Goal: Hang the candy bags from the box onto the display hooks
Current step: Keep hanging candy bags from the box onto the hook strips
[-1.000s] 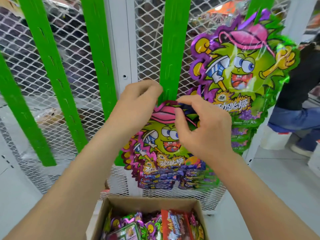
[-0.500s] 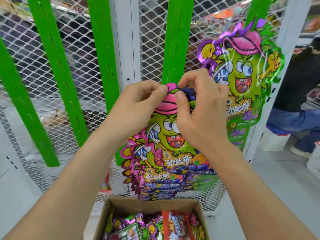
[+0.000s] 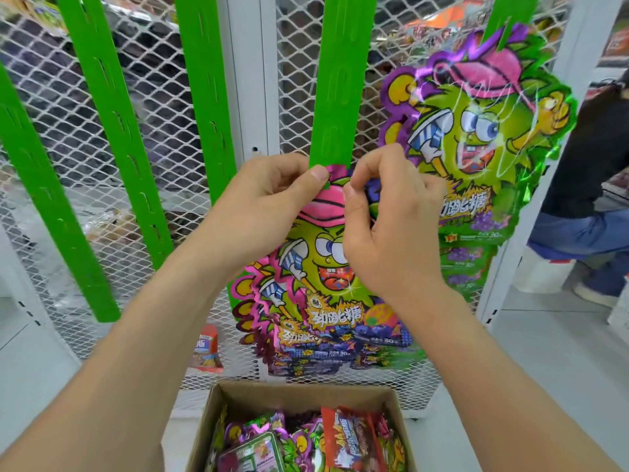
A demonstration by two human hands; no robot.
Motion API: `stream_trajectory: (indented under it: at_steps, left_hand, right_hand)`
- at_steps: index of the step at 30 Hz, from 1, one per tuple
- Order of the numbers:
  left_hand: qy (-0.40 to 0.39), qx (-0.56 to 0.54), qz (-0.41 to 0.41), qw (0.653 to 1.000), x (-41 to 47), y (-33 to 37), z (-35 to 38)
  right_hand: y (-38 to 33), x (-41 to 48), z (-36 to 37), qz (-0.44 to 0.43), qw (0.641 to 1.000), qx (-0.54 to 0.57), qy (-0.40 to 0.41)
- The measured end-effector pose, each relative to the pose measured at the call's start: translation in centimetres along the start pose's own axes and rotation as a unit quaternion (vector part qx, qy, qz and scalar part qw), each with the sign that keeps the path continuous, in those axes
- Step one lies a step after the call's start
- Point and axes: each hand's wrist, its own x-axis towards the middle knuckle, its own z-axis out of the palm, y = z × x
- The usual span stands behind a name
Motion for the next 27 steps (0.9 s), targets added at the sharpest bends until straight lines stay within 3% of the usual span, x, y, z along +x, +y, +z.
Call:
stream_trajectory:
  at_steps: [3, 5, 9, 10, 12, 14, 16, 17, 18, 20, 21, 25, 27]
  left_hand:
    - [0.011, 0.02, 0.017, 1.0, -0.2, -0.7, 0.0]
    - [0.035, 0.094, 0.049, 0.994, -0.7, -1.4, 0.2]
    - [0.166, 0.278, 0.134, 0.937, -3.0, -3.0, 1.3]
    - [0.202, 0.287, 0.152, 0.924, -3.8, -3.3, 1.7]
    - [0.23, 0.301, 0.198, 0.904, -5.4, -4.0, 2.5]
    - [0.152, 0.319, 0.209, 0.912, -6.9, -5.8, 3.2]
    - [-0.039, 0.321, 0.129, 0.938, -8.4, -8.0, 3.8]
    - [-0.15, 0.325, 0.07, 0.931, -9.2, -9.4, 4.4]
    - [-0.256, 0.346, 0.018, 0.903, -10.1, -10.7, 5.1]
    - [-0.424, 0.42, -0.041, 0.802, -12.2, -13.6, 7.3]
    - [-0.472, 0.436, -0.051, 0.765, -13.5, -15.4, 8.5]
    - [-0.532, 0.418, -0.107, 0.729, -17.6, -22.8, 12.0]
    - [-0.56, 0.439, -0.138, 0.689, -19.6, -25.5, 12.9]
  right_hand:
    - [0.1, -0.9, 0.4, -0.006, 1.0, -0.008, -0.023]
    - [0.3, -1.7, 0.5, -0.005, 0.999, -0.029, -0.025]
    - [0.3, -3.7, -0.2, -0.042, 0.992, -0.109, 0.052]
    - [0.2, -4.6, -0.4, -0.064, 0.993, -0.09, 0.029]
    - [0.2, -6.9, -0.5, -0.084, 0.99, -0.013, -0.111]
    - [0.2, -9.3, -0.4, -0.036, 0.94, 0.021, -0.34]
    - [1.0, -11.6, -0.1, -0.015, 0.834, -0.01, -0.552]
    - [1.3, -12.7, 0.0, -0.028, 0.785, -0.032, -0.618]
    - [1.6, -13.7, 0.0, -0.039, 0.745, -0.05, -0.664]
    - [2.1, -15.2, 0.0, -0.039, 0.698, -0.08, -0.711]
    - [2.4, -15.8, 0.1, -0.038, 0.687, -0.089, -0.72]
    - [4.0, -17.9, 0.3, -0.042, 0.658, -0.12, -0.742]
    - [4.9, -19.0, 0.4, -0.037, 0.642, -0.131, -0.755]
